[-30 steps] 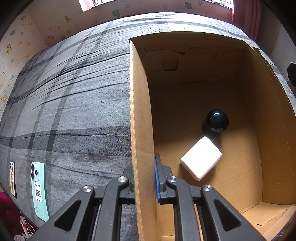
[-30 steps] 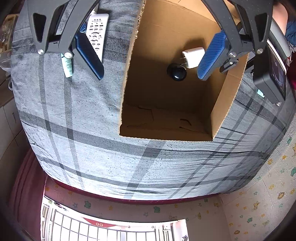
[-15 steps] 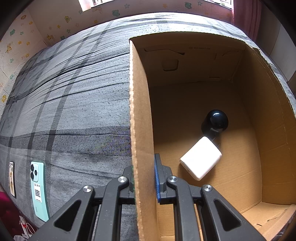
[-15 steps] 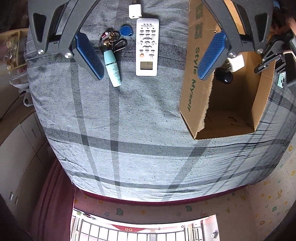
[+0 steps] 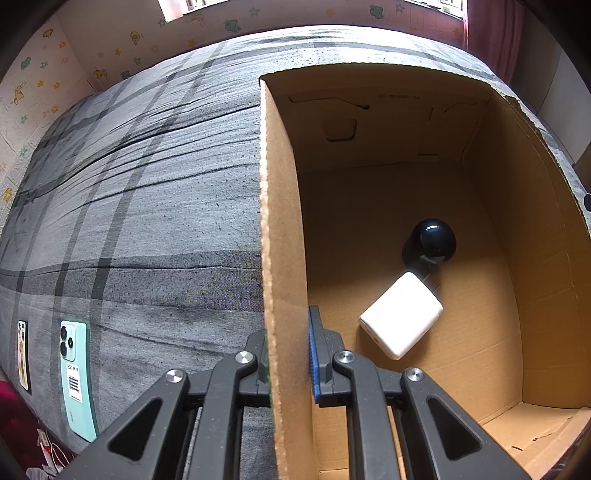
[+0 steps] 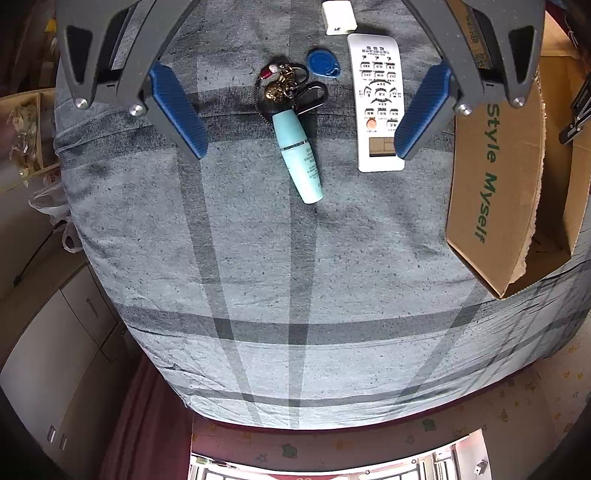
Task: Organize rigid objects
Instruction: 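Move the right gripper back toward the mint-green tube, then close the right gripper on the mint-green tube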
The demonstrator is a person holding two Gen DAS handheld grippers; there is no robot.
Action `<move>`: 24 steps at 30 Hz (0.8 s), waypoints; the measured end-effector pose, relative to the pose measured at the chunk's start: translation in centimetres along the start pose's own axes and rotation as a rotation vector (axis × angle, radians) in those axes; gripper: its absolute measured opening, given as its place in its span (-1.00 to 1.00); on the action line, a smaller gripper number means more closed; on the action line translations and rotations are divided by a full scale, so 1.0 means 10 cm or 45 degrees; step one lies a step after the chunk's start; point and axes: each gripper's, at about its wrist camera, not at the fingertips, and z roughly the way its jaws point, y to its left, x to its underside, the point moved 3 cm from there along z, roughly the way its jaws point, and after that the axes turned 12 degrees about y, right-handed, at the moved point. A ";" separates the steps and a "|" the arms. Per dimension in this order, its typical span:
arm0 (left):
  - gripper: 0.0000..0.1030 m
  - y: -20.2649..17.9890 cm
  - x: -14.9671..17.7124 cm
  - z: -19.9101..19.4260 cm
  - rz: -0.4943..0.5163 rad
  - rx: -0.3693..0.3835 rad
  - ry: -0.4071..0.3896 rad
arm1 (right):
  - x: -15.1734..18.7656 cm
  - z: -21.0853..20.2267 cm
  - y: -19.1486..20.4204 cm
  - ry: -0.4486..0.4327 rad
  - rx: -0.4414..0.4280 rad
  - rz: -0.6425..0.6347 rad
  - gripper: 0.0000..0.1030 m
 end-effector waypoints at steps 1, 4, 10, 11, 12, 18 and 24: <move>-0.74 0.00 0.00 0.00 0.000 0.000 0.000 | 0.01 0.04 -0.03 0.006 -0.007 0.008 0.99; -0.74 0.00 0.00 0.00 0.003 -0.003 -0.001 | 0.03 0.18 -0.10 0.027 -0.018 0.032 0.99; -0.74 0.01 0.02 0.02 0.004 -0.002 0.006 | 0.05 0.42 -0.16 0.070 -0.003 0.055 0.98; -0.74 0.01 0.01 0.02 0.002 0.000 0.006 | 0.05 0.46 -0.16 0.075 -0.002 0.057 0.98; -0.74 0.01 0.01 0.02 0.000 0.001 0.006 | 0.05 0.49 -0.17 0.080 -0.008 0.062 0.98; -0.74 0.01 0.01 0.02 0.001 0.001 0.006 | 0.02 0.64 -0.18 0.097 -0.021 0.082 0.77; -0.74 0.02 0.00 0.02 -0.003 0.006 0.011 | -0.05 0.77 -0.11 0.125 -0.052 0.043 0.52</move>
